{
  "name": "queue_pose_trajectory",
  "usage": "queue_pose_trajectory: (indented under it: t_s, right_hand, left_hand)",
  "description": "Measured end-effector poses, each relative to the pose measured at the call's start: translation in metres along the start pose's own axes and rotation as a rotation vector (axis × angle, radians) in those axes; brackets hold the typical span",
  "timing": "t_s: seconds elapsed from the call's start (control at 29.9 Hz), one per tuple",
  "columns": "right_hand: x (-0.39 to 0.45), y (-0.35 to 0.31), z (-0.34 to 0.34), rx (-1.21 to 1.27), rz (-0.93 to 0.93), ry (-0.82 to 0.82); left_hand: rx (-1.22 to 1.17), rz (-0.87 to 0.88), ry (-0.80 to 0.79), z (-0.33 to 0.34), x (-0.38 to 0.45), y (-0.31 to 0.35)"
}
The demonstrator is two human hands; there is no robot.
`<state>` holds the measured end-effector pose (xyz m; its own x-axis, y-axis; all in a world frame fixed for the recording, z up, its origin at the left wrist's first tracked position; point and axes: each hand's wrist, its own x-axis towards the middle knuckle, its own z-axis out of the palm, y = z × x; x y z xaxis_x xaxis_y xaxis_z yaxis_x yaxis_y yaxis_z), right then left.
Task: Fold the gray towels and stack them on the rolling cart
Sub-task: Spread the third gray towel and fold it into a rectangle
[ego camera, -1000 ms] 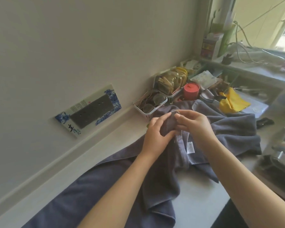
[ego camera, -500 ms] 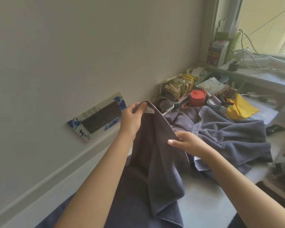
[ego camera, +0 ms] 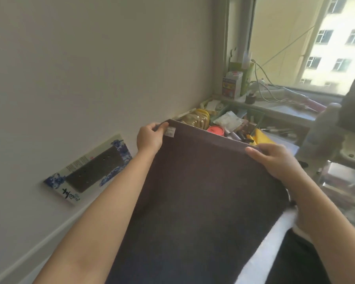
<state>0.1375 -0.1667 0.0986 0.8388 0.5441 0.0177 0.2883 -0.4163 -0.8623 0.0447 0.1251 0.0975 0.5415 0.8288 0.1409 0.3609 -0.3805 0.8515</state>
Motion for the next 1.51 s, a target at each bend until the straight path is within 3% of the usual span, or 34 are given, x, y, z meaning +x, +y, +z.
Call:
queue_pose_trajectory:
  t_s: [0.1,0.23,0.33,0.54,0.7,0.8,0.9,1.04,1.2,1.51]
  right_hand:
    - [0.009,0.007,-0.019,0.052,-0.02,0.252]
    - [0.017,0.008,-0.034,0.214,-0.012,0.488]
    - [0.013,-0.004,-0.038,0.276,-0.067,0.554]
    - [-0.023,-0.031,-0.021,0.237,-0.056,0.23]
    - [-0.073,-0.057,0.032,0.13,-0.126,-0.053]
    - [-0.092,-0.06,0.057,0.063,-0.205,-0.083]
    - [-0.139,-0.081,0.109,0.091,-0.294,-0.104]
    - [-0.211,-0.112,0.179,0.19,-0.358,-0.227]
    - [-0.294,-0.14,0.263,0.205,-0.376,-0.399]
    - [-0.444,-0.171,0.381,0.195,-0.414,-0.69]
  left_hand:
    - [0.005,0.008,-0.037,0.027,0.006,0.021]
    - [-0.368,-0.086,-0.105,0.055,0.006,0.06]
    - [-0.587,-0.138,-0.127,0.058,0.005,0.082]
    - [-0.635,-0.149,-0.207,0.026,-0.017,0.055]
    - [-0.717,-0.194,-0.198,-0.045,-0.07,0.01]
    - [-0.762,-0.276,-0.205,-0.073,-0.095,-0.011]
    - [-0.803,-0.393,-0.159,-0.138,-0.139,-0.055]
    - [-1.068,-0.533,-0.044,-0.221,-0.201,-0.115]
    - [-1.357,-0.526,0.147,-0.3,-0.268,-0.17]
    - [-1.409,-0.533,0.351,-0.423,-0.372,-0.279]
